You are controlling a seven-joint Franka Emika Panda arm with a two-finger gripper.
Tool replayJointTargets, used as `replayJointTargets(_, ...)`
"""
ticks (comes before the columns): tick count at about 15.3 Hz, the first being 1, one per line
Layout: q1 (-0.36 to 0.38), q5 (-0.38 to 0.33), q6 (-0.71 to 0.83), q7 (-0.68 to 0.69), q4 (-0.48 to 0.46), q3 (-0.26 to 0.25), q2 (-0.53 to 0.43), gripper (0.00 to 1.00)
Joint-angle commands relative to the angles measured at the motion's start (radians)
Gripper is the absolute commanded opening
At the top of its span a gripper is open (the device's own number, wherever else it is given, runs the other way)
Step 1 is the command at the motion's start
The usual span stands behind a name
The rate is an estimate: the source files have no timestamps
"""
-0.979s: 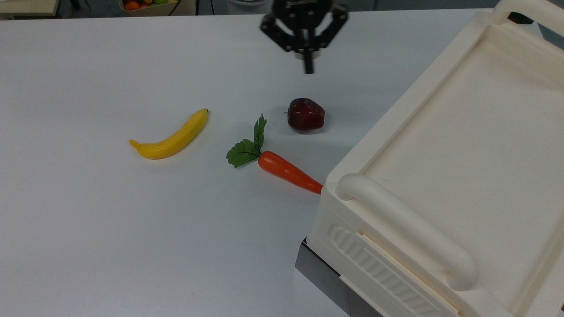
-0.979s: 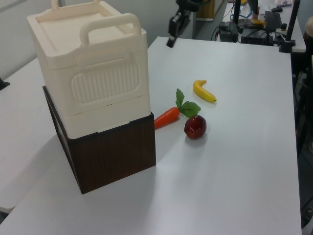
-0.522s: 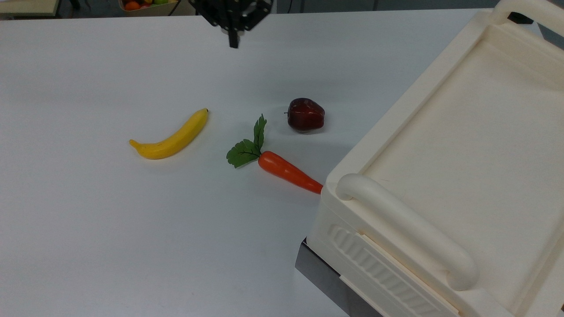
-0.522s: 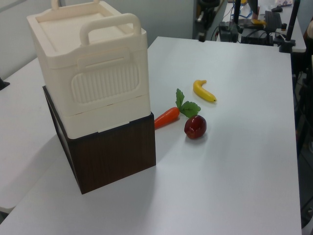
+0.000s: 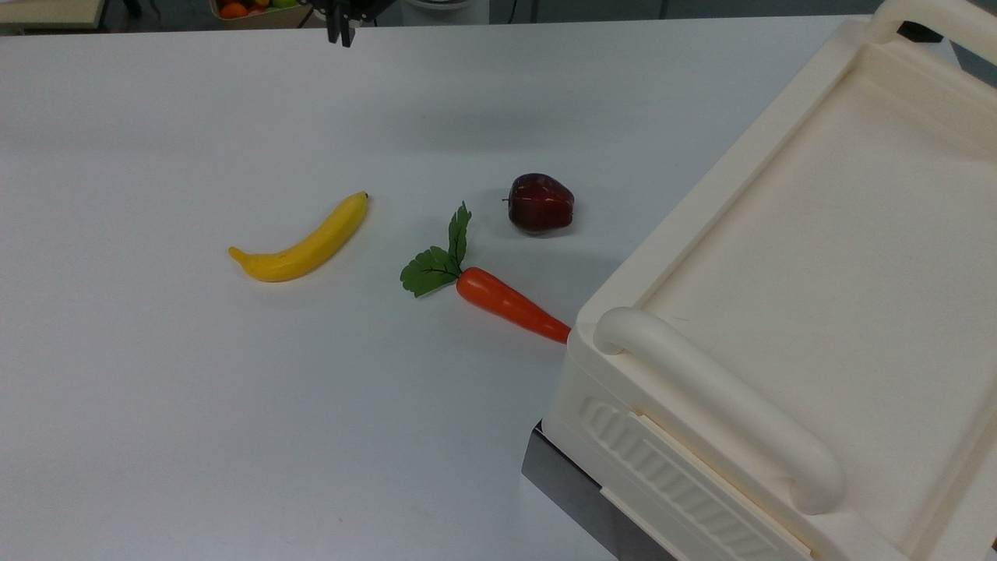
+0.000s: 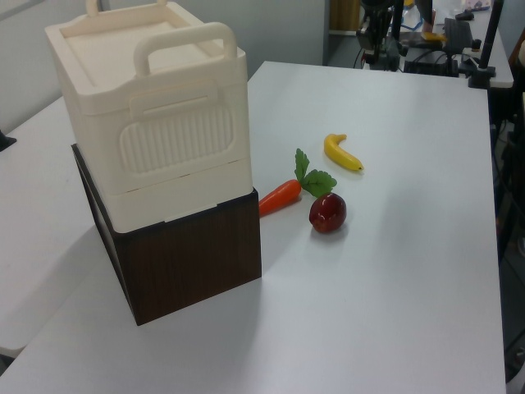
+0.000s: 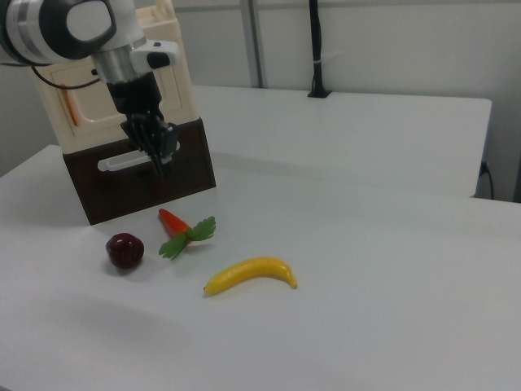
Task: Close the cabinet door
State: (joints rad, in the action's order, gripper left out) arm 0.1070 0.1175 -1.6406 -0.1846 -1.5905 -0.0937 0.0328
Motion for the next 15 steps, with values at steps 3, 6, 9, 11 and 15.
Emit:
replayJointTargets(3,-0.013,-0.016,0.048,0.06,-0.052,-0.008,-0.037,0.79)
replayJointTargets(6,-0.021,-0.016,0.056,0.073,-0.049,-0.008,-0.037,1.0)
replayJointTargets(9,-0.032,-0.016,0.057,0.079,-0.046,-0.008,-0.045,1.0)
replayJointTargets(11,-0.039,-0.015,0.059,0.079,-0.033,-0.009,-0.044,1.0)
replayJointTargets(15,-0.052,-0.015,0.064,0.067,-0.023,-0.009,-0.044,1.0)
